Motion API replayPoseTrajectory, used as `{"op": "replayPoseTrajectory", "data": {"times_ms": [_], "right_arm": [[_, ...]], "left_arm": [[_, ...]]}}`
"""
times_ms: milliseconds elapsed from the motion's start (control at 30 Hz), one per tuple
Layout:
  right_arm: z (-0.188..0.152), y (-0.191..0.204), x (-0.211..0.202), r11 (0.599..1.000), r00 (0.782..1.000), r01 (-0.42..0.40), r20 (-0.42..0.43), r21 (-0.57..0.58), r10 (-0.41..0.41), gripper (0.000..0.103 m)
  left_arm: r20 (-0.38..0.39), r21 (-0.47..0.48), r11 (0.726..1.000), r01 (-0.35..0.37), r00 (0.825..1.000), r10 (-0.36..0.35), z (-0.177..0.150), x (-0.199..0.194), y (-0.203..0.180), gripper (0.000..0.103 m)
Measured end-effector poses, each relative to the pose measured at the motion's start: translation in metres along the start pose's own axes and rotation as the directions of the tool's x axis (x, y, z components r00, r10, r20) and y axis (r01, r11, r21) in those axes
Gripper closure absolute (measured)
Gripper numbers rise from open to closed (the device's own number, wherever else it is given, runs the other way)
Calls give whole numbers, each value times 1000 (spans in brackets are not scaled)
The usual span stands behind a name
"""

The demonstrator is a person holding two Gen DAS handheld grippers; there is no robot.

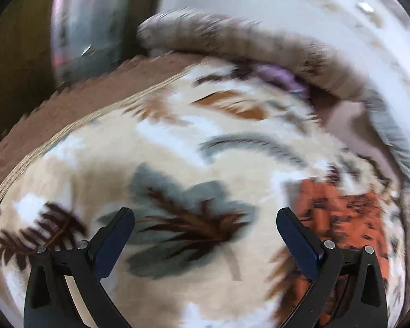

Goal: Fold small clothes

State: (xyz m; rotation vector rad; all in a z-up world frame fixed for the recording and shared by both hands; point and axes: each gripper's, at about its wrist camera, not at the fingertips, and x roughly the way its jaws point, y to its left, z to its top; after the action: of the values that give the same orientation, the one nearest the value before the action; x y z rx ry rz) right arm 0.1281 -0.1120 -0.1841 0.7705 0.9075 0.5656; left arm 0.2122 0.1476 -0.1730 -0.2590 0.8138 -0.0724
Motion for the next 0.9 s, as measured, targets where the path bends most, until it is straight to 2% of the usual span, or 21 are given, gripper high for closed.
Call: {"op": "replayPoseTrajectory", "data": {"times_ms": [67, 133, 200, 233, 300, 367, 467, 500, 533, 567, 633, 767, 900], "right_arm": [[-6, -6, -28, 998, 995, 47, 89, -34, -44, 25], [-13, -12, -46, 995, 984, 94, 153, -37, -87, 26], [-11, -26, -65, 987, 966, 158, 208, -1, -155, 37], [-8, -35, -73, 983, 956, 181, 231, 24, -182, 42], [-4, -54, -89, 975, 936, 204, 274, 83, -219, 59], [-2, -64, -92, 970, 930, 219, 277, 109, -241, 64], [7, -82, -78, 963, 944, 235, 207, 132, -258, 64], [7, -88, -68, 956, 943, 260, 178, 133, -282, 63], [8, -91, -60, 951, 939, 282, 165, 124, -300, 63], [9, -91, -57, 951, 939, 285, 163, 117, -302, 65], [11, -84, -60, 947, 934, 311, 156, 86, -321, 65], [33, -72, -72, 950, 930, 310, 197, 30, -310, 64], [81, -68, -59, 936, 915, 352, 203, 13, -348, 64]], "left_arm": [[71, 82, 993, 81, 994, -87, -4, -19, -21, 0], [121, 164, 974, 158, 976, -179, -12, -37, -39, 0], [124, 265, 936, 233, 954, -272, -24, -52, -63, 0], [114, 299, 921, 250, 949, -294, -28, -55, -73, 0], [79, 370, 891, 263, 947, -313, -41, -58, -94, 0], [41, 419, 877, 233, 961, -275, -52, -53, -110, 0], [-37, 504, 858, 102, 995, -97, -68, -24, -124, 0], [-76, 529, 847, 59, 997, -22, -74, -9, -127, 0], [-139, 534, 845, 39, 989, 42, -79, 9, -124, 0], [-184, 477, 876, 77, 983, 13, -75, 14, -115, 0], [-228, 388, 912, 129, 973, -41, -64, 14, -105, 0], [-252, 367, 919, 143, 966, -49, -62, 18, -103, 0], [-240, 390, 911, 137, 970, -44, -65, 18, -106, 0]]}}
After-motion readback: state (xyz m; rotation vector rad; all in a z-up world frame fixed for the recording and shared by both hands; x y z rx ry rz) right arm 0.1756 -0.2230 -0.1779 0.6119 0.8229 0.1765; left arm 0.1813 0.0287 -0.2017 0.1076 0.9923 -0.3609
